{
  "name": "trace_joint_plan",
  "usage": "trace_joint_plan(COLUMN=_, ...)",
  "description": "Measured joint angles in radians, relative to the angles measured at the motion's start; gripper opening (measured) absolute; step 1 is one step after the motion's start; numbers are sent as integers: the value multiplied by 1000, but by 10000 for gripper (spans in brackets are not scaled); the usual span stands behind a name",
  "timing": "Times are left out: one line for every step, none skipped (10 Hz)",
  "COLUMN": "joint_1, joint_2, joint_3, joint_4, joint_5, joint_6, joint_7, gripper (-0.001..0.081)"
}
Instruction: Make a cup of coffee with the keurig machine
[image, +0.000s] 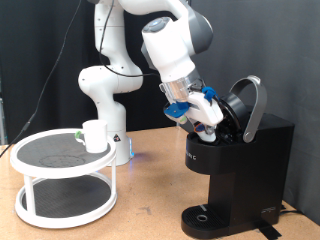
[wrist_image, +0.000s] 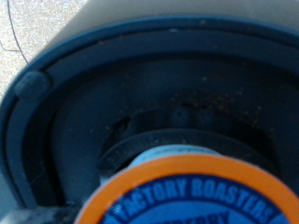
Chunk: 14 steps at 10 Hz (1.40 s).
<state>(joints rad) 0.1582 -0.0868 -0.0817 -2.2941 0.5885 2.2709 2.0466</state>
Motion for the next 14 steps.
trace_joint_plan(joint_1=0, joint_2=7, joint_3=6, joint_4=0, joint_5=2, joint_6=5, joint_7=0, gripper=388)
trace_joint_plan(joint_1=0, joint_2=13, joint_3=11, joint_4=0, joint_5=4, joint_6=8, joint_7=0, gripper=388)
trace_joint_plan(joint_1=0, joint_2=15, joint_3=12, joint_4=-1, joint_5=6, joint_6=9, joint_7=0, gripper=388)
trace_joint_plan(joint_1=-1, joint_2=17, joint_3=12, joint_4=-4, joint_5=7, joint_6=9, joint_7=0, gripper=389)
trace_joint_plan(joint_1=-1, joint_2=19, joint_3=12, joint_4=-7, joint_5=12, joint_6=12, joint_7=0, gripper=575)
trace_joint_plan(joint_1=-2, joint_2=19, joint_3=12, joint_4=-7, joint_5=25, joint_6=18, joint_7=-5, gripper=575)
trace_joint_plan(joint_1=-3, joint_2=18, joint_3=10, joint_4=-7, joint_5=49, joint_6=18, joint_7=-28, gripper=682)
trace_joint_plan(joint_1=-4, joint_2=16, joint_3=6, joint_4=-7, joint_5=71, joint_6=12, joint_7=-53, gripper=725)
trace_joint_plan(joint_1=-8, joint_2=8, joint_3=-1, joint_4=-7, joint_5=86, joint_6=-11, joint_7=-75, gripper=725)
trace_joint_plan(joint_1=-11, joint_2=-5, joint_3=-11, joint_4=-7, joint_5=89, joint_6=-52, joint_7=-91, gripper=732)
trace_joint_plan(joint_1=-17, joint_2=-23, joint_3=-22, joint_4=-7, joint_5=89, joint_6=-94, joint_7=-108, gripper=732)
trace_joint_plan(joint_1=-21, joint_2=-42, joint_3=-31, joint_4=-7, joint_5=89, joint_6=-126, joint_7=-121, gripper=734)
trace_joint_plan(joint_1=-24, joint_2=-57, joint_3=-37, joint_4=-10, joint_5=89, joint_6=-144, joint_7=-123, gripper=734)
trace_joint_plan(joint_1=-26, joint_2=-67, joint_3=-38, joint_4=-14, joint_5=85, joint_6=-147, joint_7=-123, gripper=734)
